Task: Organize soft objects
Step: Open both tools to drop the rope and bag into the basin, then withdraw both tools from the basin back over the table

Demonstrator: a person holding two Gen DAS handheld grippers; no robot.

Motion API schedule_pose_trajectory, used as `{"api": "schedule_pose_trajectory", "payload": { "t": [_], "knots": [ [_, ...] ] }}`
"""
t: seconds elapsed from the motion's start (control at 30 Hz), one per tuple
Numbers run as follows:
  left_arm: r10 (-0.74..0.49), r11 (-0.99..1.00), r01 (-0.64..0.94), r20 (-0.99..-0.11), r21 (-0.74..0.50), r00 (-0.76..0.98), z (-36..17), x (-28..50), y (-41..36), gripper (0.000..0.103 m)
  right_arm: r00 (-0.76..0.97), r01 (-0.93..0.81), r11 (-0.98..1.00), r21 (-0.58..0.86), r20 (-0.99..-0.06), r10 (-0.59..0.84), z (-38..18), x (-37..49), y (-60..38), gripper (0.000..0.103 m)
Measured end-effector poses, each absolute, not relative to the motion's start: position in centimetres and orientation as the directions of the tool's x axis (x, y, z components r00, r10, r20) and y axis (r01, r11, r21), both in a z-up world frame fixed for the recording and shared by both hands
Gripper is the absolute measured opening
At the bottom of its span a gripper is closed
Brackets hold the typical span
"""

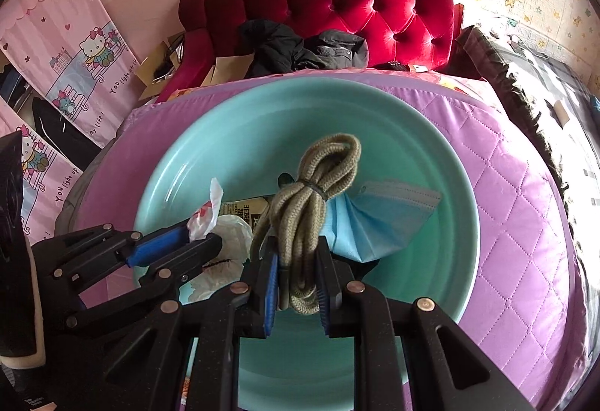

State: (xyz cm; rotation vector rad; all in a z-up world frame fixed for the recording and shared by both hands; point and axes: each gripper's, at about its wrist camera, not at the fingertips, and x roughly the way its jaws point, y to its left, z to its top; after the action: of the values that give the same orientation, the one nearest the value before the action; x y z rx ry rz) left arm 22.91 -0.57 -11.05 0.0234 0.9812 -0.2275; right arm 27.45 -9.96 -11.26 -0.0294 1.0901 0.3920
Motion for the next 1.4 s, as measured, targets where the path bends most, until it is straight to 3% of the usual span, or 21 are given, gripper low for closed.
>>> {"api": "schedule_pose_trajectory", "payload": {
  "t": [0.17,0.3,0.33,0.4,0.43,0.47,0.53,0.67,1.4],
  "knots": [
    [-0.182,0.976,0.202,-0.826,-0.085,0.534,-11.1,23.1,-0.8,0.017,0.399,-0.322,0.927,0.190,-0.861,0.315,-10.9,27.4,-10.1,0.023],
    [-0.156,0.978,0.204,-0.826,-0.051,0.541,-10.9,23.0,-1.1,0.020,0.415,-0.333,0.924,0.185,-0.852,0.320,-10.3,27.1,-10.2,0.038],
    [-0.146,0.979,0.201,-0.826,-0.041,0.545,-10.8,22.9,-1.2,0.026,0.420,-0.330,0.927,0.179,-0.851,0.314,-10.1,27.1,-10.3,0.046],
    [-0.135,0.980,0.195,-0.828,-0.032,0.545,-10.8,22.8,-1.2,0.052,0.429,-0.322,0.930,0.176,-0.849,0.309,-9.8,26.9,-10.4,0.050],
    [-0.124,0.982,0.186,-0.831,-0.025,0.542,-10.9,22.8,-1.1,0.077,0.433,-0.320,0.932,0.171,-0.848,0.305,-9.6,26.8,-10.6,0.056],
    [-0.106,0.985,0.172,-0.833,-0.013,0.543,-10.9,22.8,-1.0,0.094,0.437,-0.317,0.934,0.163,-0.849,0.297,-9.5,26.7,-10.7,0.060],
    [-0.090,0.989,0.146,-0.827,-0.009,0.556,-10.8,22.6,-0.7,0.096,0.448,-0.306,0.940,0.153,-0.848,0.283,-9.4,26.4,-11.0,0.083],
    [-0.080,0.992,0.129,-0.814,-0.006,0.575,-10.5,22.0,-0.2,0.103,0.466,-0.274,0.949,0.157,-0.841,0.274,-9.2,26.1,-11.9,0.102],
    [-0.034,0.996,0.089,-0.805,0.023,0.593,-9.6,13.1,1.5,0.103,0.524,-0.320,0.943,0.089,-0.813,0.255,-7.5,18.9,-14.1,0.103]
  ]
}}
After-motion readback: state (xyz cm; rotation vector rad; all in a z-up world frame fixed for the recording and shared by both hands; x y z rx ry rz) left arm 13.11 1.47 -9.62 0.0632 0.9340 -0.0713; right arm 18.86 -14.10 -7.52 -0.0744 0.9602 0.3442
